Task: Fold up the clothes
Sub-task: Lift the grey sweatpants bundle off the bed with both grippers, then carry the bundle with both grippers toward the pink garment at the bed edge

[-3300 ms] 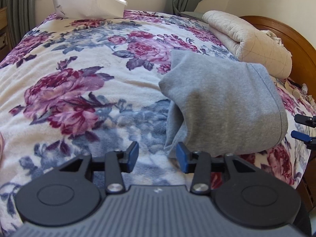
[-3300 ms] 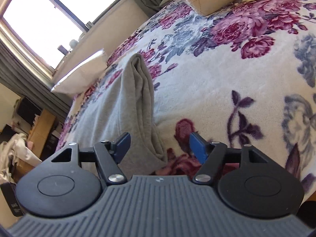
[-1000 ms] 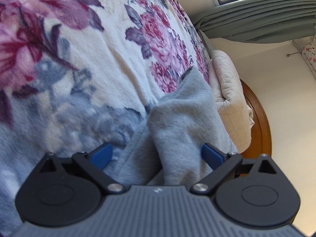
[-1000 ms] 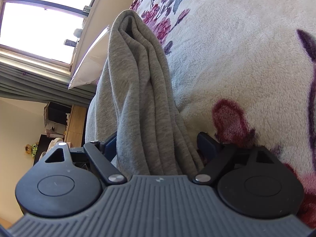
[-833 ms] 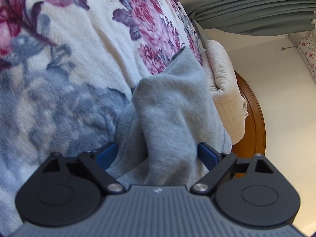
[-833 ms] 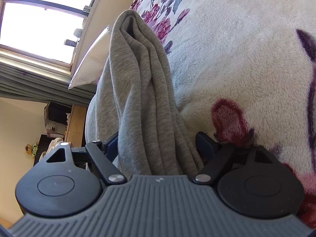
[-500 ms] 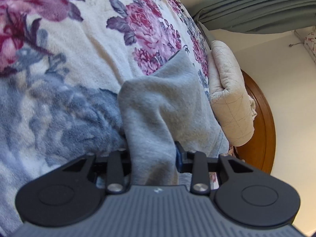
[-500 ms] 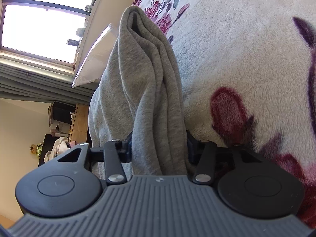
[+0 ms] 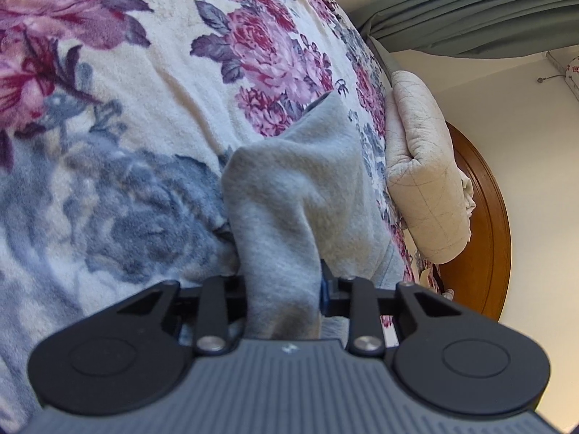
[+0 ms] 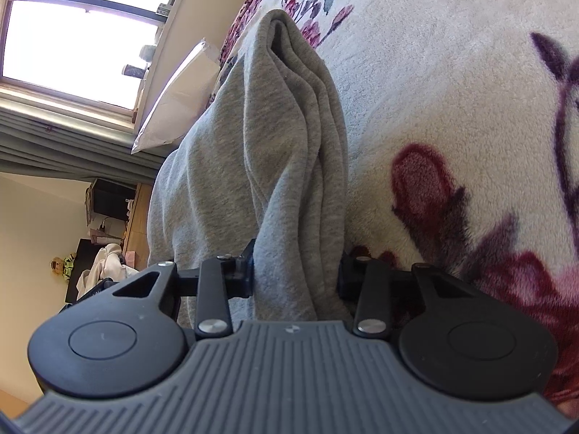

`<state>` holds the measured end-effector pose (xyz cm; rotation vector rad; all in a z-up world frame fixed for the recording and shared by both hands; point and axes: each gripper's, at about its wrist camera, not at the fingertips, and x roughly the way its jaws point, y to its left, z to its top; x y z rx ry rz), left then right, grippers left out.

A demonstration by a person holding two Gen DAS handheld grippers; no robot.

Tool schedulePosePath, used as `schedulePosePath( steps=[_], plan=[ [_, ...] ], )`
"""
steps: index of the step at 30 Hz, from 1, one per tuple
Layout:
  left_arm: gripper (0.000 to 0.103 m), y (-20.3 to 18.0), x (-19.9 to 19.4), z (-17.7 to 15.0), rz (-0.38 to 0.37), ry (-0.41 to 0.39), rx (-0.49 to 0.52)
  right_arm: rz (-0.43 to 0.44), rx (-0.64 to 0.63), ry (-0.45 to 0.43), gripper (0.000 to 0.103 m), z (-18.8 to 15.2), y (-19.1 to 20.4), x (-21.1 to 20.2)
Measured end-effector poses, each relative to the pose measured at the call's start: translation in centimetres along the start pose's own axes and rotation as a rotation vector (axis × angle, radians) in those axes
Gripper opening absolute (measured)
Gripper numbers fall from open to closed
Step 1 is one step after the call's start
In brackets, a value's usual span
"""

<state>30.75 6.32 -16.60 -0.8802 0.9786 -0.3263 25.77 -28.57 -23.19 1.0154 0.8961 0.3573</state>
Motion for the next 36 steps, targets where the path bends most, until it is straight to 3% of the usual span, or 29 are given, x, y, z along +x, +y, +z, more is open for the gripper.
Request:
schedulePosePath(
  steps=[15, 23, 29, 36],
  plan=[
    [0.027, 1.7, -6.1, 1.8, 0.006, 0.012, -0.137, 0.02, -0.065, 0.118, 0.037, -2.9, 6.6, -0.3],
    [0.027, 2.4, -12.1, 4.3, -0.041, -0.071, -0.201, 0.105, -0.081, 0.189, 0.037, -4.7, 11.4, 1.8],
    [0.027, 2.0, -19.4, 7.2, -0.042, -0.212, -0.192, 0.2, -0.136, 0.241, 0.037, -6.3, 17.6, 5.1],
    [0.027, 2.7, -31.9, 7.9, -0.082, -0.471, -0.154, 0.371, -0.287, 0.313, 0.037, -9.5, 28.4, 9.6]
  ],
)
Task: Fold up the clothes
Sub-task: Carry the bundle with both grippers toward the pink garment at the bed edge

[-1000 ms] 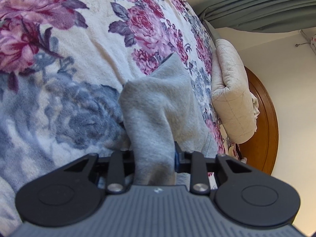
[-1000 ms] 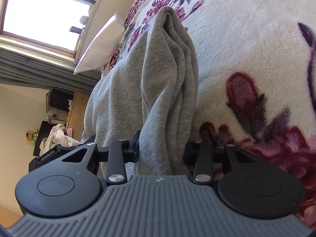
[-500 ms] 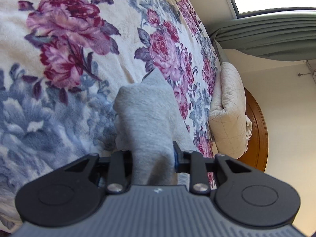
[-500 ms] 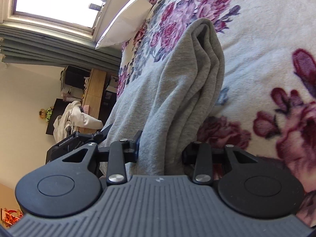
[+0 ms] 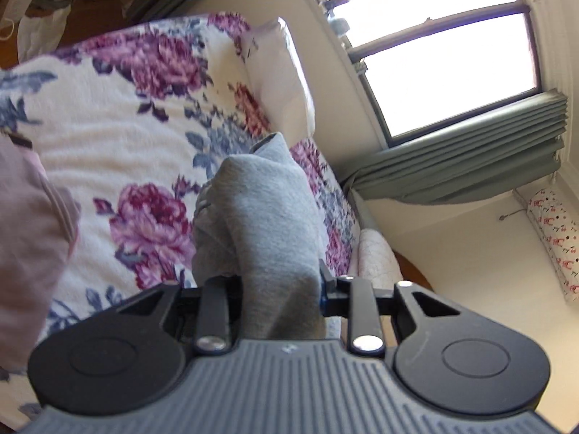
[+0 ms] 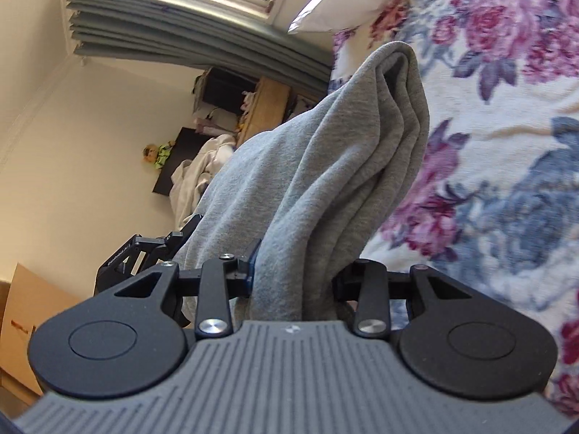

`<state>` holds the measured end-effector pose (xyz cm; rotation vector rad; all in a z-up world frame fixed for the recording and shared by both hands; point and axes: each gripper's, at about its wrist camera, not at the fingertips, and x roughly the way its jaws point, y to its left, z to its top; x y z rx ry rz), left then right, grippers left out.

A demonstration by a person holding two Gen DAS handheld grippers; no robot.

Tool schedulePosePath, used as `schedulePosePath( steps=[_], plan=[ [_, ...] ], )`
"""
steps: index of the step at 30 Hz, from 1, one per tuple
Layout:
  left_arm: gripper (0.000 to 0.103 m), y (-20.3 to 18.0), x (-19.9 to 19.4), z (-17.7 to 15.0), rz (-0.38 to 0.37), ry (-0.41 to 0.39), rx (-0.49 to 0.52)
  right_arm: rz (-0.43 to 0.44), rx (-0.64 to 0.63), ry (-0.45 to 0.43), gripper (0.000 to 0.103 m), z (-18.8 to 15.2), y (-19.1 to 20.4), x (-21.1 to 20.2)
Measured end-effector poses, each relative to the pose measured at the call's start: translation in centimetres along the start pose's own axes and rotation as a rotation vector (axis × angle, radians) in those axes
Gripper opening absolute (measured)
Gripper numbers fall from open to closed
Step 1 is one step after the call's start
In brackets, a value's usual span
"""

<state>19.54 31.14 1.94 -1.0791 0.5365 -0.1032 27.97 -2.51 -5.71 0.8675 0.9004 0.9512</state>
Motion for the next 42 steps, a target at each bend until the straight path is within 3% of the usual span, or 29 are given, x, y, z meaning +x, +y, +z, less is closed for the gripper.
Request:
schedulePosePath(
  steps=[5, 8, 10, 13, 16, 20, 23, 26, 28, 29, 33, 37, 40, 42],
  plan=[
    [0.027, 3.9, -6.6, 2.1, -0.035, -0.151, -0.042, 0.032, -0.116, 0.091, 0.037, -0.7, 5.7, 6.4],
    [0.027, 9.3, -9.1, 2.0, -0.004, -0.229, -0.085, 0.008, -0.194, 0.132, 0.037, -2.9, 7.7, 10.4],
    [0.027, 13.5, -9.5, 1.5, 0.053, -0.235, -0.14, -0.042, -0.243, 0.179, 0.037, -5.2, 7.6, 13.5],
    [0.027, 19.4, -8.8, 0.3, 0.121, -0.196, -0.269, -0.192, -0.239, 0.3, 0.038, -7.4, 5.5, 17.6],
    [0.032, 22.2, -9.1, -1.1, 0.064, -0.216, -0.317, -0.232, -0.225, 0.334, 0.047, -8.7, 4.1, 18.6],
    [0.05, 22.7, -9.3, -1.2, 0.057, -0.222, -0.294, -0.232, -0.226, 0.341, 0.052, -8.8, 4.3, 17.7],
    [0.053, 21.8, -10.3, -0.5, 0.075, -0.228, -0.244, -0.248, -0.237, 0.329, 0.055, -8.9, 4.3, 16.3],
    [0.059, 20.4, -11.4, 0.0, 0.141, -0.257, -0.196, -0.267, -0.259, 0.297, 0.055, -8.7, 4.4, 15.3],
    [0.06, 19.6, -11.8, 0.3, 0.187, -0.284, -0.167, -0.278, -0.282, 0.256, 0.05, -8.2, 4.8, 15.2],
    [0.06, 19.4, -11.8, 0.3, 0.2, -0.293, -0.155, -0.278, -0.289, 0.241, 0.042, -8.0, 4.9, 15.3],
    [0.06, 19.0, -11.5, 0.0, 0.239, -0.311, -0.099, -0.301, -0.375, 0.246, 0.027, -8.6, 5.9, 15.4],
    [0.06, 19.2, -10.4, -0.8, 0.317, -0.304, -0.056, -0.34, -0.403, 0.265, 0.026, -9.7, 5.6, 16.2],
    [0.06, 19.0, -11.4, -1.9, 0.364, -0.329, -0.03, -0.345, -0.374, 0.283, 0.034, -9.3, 5.0, 16.2],
    [0.06, 17.8, -12.0, -2.1, 0.407, -0.346, 0.029, -0.342, -0.374, 0.278, 0.049, -8.7, 5.3, 15.4]
  ],
)
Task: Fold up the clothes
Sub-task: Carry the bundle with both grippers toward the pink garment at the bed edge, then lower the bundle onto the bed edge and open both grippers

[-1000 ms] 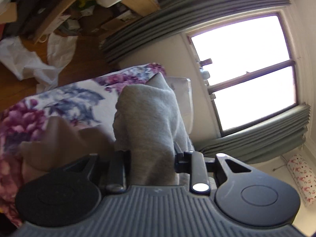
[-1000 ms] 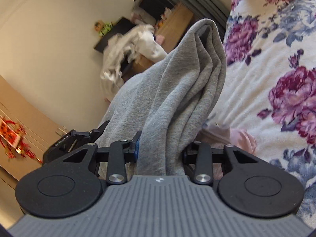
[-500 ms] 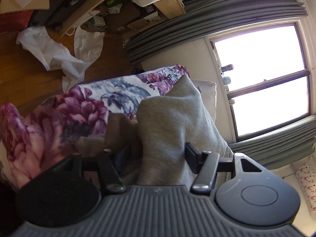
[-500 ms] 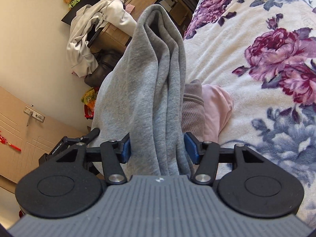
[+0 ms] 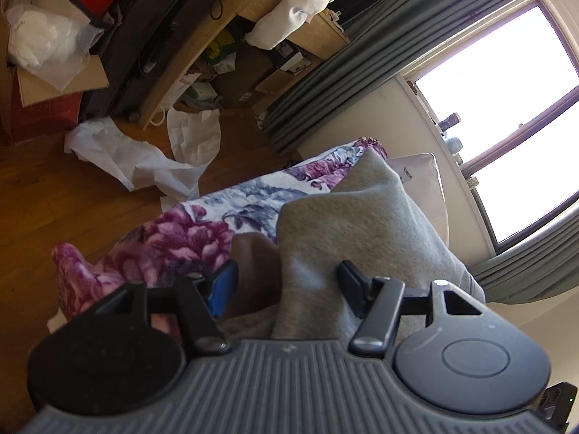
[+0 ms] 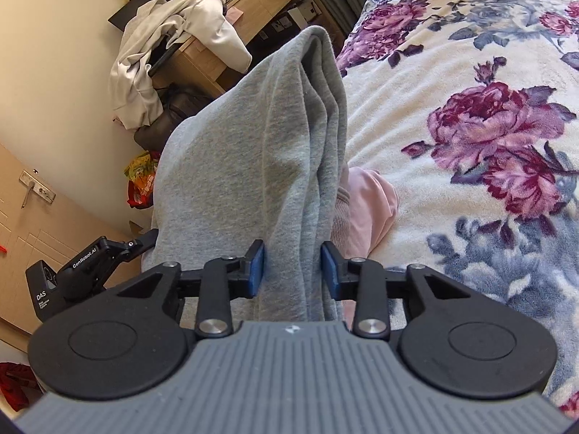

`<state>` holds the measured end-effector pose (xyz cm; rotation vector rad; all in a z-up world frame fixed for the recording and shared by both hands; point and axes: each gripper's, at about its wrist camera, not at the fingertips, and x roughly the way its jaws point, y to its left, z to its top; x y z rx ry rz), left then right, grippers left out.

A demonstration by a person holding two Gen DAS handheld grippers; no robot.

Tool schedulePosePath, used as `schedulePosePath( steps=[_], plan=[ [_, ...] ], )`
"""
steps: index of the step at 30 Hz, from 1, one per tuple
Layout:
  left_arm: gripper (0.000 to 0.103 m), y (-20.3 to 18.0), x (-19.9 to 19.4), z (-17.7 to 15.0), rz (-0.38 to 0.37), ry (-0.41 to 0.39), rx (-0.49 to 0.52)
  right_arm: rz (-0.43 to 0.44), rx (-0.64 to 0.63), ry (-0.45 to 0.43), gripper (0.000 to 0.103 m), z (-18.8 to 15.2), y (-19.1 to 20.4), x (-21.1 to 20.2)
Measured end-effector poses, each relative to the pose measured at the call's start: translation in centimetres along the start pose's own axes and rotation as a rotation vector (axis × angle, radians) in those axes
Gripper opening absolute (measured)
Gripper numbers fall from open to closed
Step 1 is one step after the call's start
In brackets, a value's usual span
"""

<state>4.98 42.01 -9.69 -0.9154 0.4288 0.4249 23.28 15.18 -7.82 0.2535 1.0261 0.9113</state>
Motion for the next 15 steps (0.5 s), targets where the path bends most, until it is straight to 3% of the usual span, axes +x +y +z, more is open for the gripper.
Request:
schedulePosePath(
  steps=[6, 10, 15],
  plan=[
    [0.062, -2.8, -3.2, 0.2, 0.104, -0.051, 0.154, -0.091, -0.08, -0.035, 0.058, 0.3, 0.8, -2.9],
    [0.074, -5.4, -5.5, -0.6, 0.175, -0.111, 0.237, -0.182, -0.135, -0.047, 0.061, -0.4, 1.3, -4.1],
    [0.088, -9.0, -7.2, -2.0, 0.143, -0.108, 0.338, -0.249, -0.181, -0.076, 0.07, -1.5, 1.8, -6.0]
  ],
)
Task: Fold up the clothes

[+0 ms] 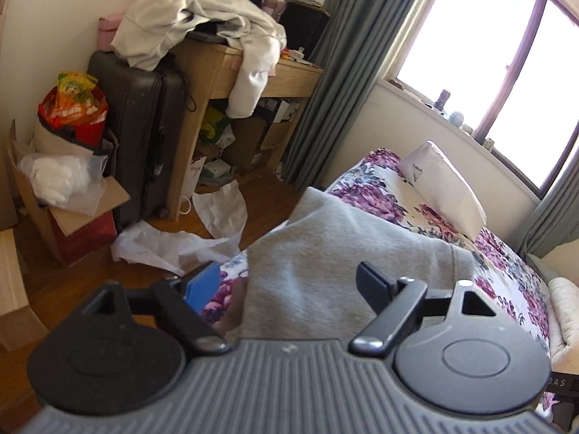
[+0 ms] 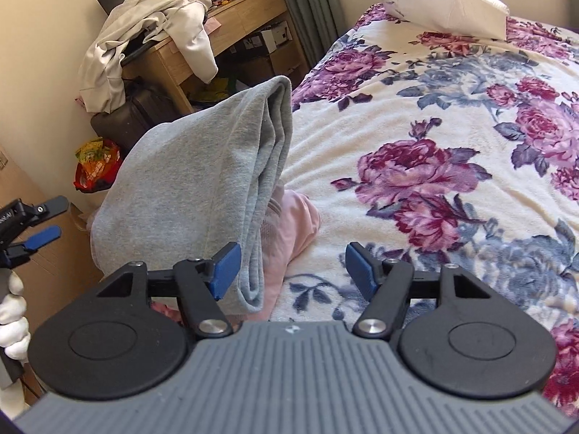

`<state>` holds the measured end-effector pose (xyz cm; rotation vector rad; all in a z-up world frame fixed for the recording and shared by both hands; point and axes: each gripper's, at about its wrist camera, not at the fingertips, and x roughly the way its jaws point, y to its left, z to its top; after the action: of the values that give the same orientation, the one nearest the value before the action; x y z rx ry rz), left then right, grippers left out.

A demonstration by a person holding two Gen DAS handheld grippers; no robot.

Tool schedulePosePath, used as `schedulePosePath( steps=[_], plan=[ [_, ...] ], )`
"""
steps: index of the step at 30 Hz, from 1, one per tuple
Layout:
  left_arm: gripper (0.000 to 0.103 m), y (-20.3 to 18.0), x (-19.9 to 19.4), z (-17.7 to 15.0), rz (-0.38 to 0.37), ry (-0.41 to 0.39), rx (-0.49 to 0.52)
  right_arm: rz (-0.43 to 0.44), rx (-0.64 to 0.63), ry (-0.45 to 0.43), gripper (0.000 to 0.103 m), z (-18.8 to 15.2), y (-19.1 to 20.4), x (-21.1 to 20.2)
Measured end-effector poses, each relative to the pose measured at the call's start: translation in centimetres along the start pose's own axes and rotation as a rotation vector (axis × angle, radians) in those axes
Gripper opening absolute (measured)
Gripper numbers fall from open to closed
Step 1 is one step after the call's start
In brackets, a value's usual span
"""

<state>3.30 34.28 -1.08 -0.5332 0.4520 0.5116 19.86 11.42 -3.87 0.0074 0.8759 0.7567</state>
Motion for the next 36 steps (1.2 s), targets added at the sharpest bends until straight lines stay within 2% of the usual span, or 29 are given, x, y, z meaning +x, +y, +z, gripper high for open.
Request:
schedulePosePath(
  steps=[9, 12, 20, 25, 31, 34, 36],
  plan=[
    [0.09, -8.2, -1.9, -3.2, -0.111, 0.096, 0.204, -0.094, -0.019, -0.088, 0.086, -0.9, -0.6, -5.7],
    [0.09, -10.3, -2.5, -4.4, -0.104, 0.111, 0.276, -0.137, -0.015, -0.127, 0.093, -1.3, -1.2, -8.0],
    [0.09, -13.0, -4.3, -5.8, -0.115, 0.14, 0.356, -0.22, 0.022, -0.177, 0.103, -2.7, -3.2, -13.1],
    [0.09, -15.0, -5.9, -7.6, -0.11, 0.122, 0.449, -0.279, 0.025, -0.213, 0.103, -3.9, -3.3, -15.4],
    [0.09, -15.7, -6.6, -8.8, -0.133, 0.149, 0.472, -0.29, 0.033, -0.197, 0.103, -5.3, -2.9, -16.3],
    [0.102, -16.1, -7.0, -9.3, -0.147, 0.145, 0.482, -0.291, 0.05, -0.198, 0.103, -6.0, -2.8, -16.8],
    [0.102, -16.5, -7.4, -9.5, -0.154, 0.134, 0.491, -0.294, 0.062, -0.198, 0.103, -6.3, -2.7, -17.1]
  ],
)
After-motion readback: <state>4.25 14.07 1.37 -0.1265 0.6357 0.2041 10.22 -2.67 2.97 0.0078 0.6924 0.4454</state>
